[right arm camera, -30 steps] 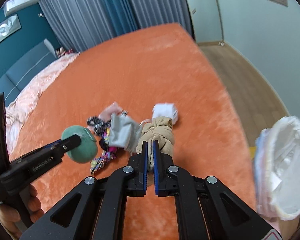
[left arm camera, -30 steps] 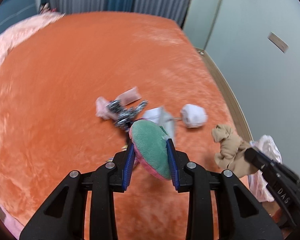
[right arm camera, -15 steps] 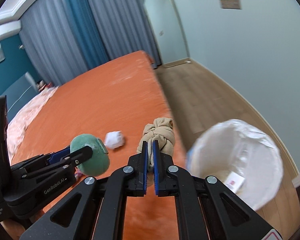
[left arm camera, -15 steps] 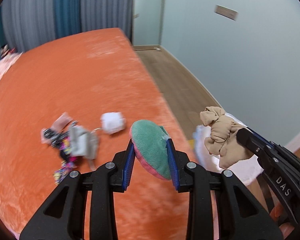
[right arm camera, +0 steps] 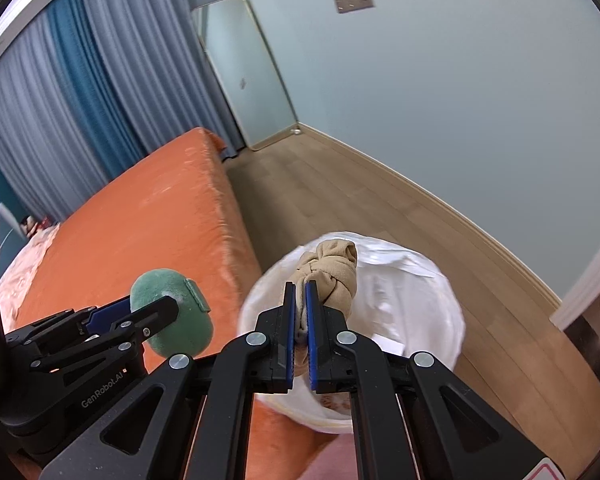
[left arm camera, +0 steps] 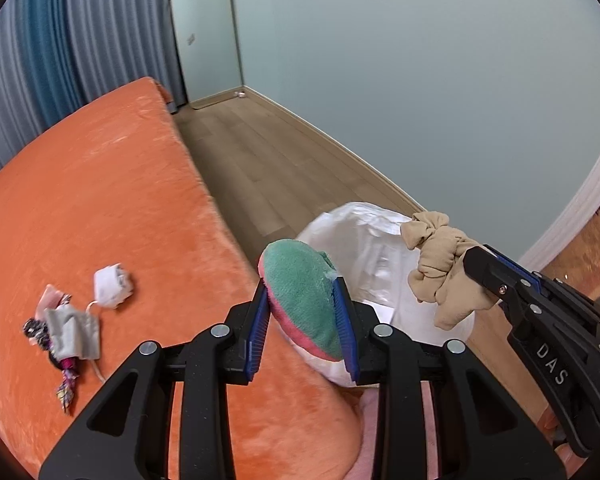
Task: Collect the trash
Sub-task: 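Carry the beige cloth with the right tool over the wastebasket and open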
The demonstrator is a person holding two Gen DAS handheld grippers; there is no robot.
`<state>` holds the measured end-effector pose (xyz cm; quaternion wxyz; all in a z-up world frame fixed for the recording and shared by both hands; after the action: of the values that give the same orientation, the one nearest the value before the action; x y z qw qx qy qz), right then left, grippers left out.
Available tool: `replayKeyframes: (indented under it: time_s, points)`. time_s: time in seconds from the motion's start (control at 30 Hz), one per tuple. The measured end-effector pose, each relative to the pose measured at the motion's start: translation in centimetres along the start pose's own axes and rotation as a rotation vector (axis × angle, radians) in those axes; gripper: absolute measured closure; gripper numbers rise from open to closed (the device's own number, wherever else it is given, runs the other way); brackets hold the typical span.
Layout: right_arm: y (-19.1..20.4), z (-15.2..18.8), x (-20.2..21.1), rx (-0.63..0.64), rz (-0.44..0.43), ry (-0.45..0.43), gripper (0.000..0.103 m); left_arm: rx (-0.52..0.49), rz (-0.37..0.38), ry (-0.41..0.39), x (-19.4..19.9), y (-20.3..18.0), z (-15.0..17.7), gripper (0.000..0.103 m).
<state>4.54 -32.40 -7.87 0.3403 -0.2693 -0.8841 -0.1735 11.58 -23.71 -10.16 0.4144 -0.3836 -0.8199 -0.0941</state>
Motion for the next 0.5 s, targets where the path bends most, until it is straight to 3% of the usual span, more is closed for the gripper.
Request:
replayKeyframes:
  time_s: [0.37, 0.5]
  points:
    - [-1.9, 0.5, -0.8, -0.037, 0.036, 0.015, 0.098, -0.043, 0.033, 0.037, -2.6, -3.0, -0.5, 0.071]
    - [-2.0, 0.4, -0.8, -0.037, 0.034, 0.013, 0.092, -0.036, 0.047, 0.053, -3.3, -3.6, -0.8, 0.067]
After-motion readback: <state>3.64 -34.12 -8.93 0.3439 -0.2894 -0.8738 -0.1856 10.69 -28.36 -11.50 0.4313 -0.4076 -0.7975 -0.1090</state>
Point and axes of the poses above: each gripper's, at about its wrist camera, not at the fingertips, and x roughly against the way its jaws point, y to its left, z to its underside, the point moved 10 cm from there along -x, roughly the way its jaws point, and after that the axes turned 9 degrees about z, right-handed, at the moved point
